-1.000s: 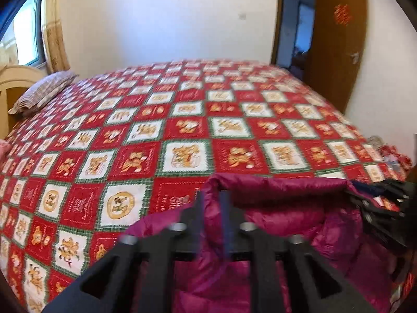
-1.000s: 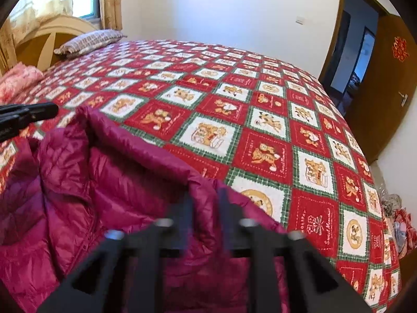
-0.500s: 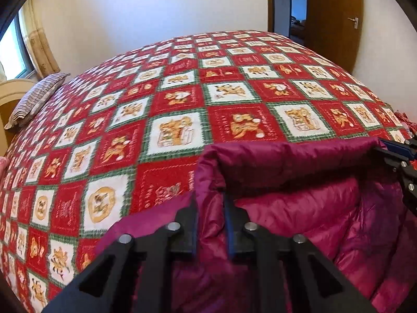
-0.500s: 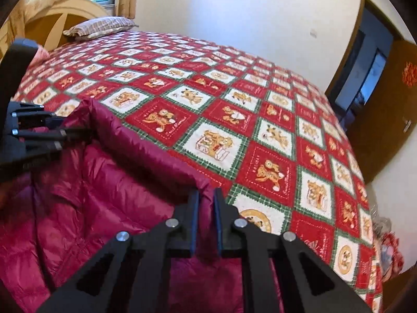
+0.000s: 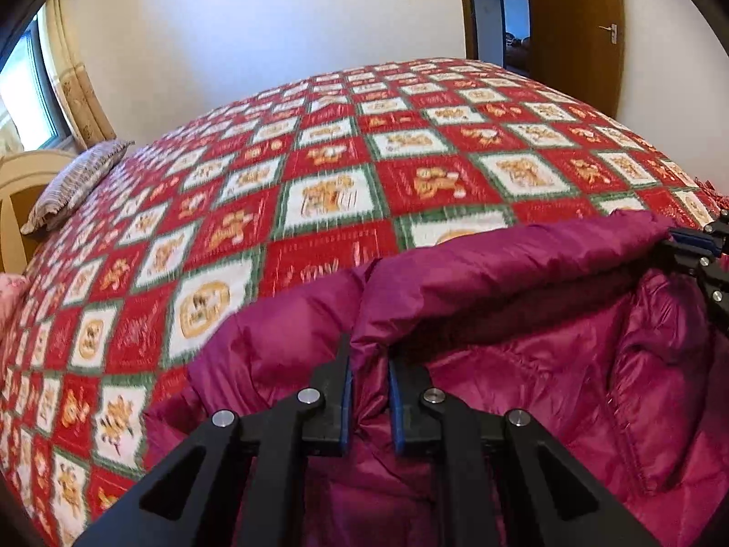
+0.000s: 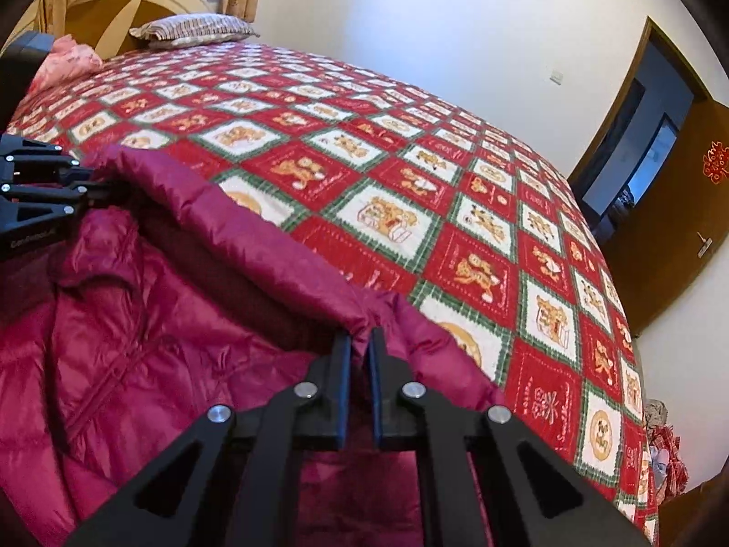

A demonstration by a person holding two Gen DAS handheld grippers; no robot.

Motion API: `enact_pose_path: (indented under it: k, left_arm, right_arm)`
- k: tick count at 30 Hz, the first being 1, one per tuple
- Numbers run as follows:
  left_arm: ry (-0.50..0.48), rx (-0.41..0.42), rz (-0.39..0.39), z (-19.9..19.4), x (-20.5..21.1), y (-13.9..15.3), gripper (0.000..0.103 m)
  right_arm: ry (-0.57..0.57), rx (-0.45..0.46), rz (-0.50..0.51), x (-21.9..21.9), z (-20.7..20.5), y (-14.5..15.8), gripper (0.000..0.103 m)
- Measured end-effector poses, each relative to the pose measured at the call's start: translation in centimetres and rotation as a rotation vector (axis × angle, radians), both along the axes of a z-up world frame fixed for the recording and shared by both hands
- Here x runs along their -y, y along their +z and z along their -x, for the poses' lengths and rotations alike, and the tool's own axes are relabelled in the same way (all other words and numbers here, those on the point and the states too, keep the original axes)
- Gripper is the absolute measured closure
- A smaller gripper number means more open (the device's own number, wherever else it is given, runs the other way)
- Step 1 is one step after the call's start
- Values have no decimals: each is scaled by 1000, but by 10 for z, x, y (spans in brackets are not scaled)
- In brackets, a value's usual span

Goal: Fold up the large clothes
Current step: 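Lift the held jacket edge with both grippers and fold it over the body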

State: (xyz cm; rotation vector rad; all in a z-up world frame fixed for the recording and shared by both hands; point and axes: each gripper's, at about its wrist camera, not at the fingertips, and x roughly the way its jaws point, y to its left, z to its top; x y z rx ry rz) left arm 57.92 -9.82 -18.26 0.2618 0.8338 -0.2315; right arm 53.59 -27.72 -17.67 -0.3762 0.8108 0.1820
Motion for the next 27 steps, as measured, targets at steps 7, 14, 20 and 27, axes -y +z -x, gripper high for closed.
enact_pose_path:
  k: [7, 14, 20, 27]
  left_arm:
    - [8, -18, 1, 0, -1, -8, 90]
    - [17, 1, 65, 21, -8, 25, 87]
    - [12, 141, 129, 41, -9, 71, 41]
    - [124, 70, -1, -11, 10, 26, 25]
  right_arm:
    - [-1, -25, 37, -3, 1, -16, 95]
    - [-3, -22, 44, -1, 2, -19, 95]
    - [-7, -23, 60, -4, 1, -24, 94]
    - [-7, -12, 90, -8, 3, -26, 94]
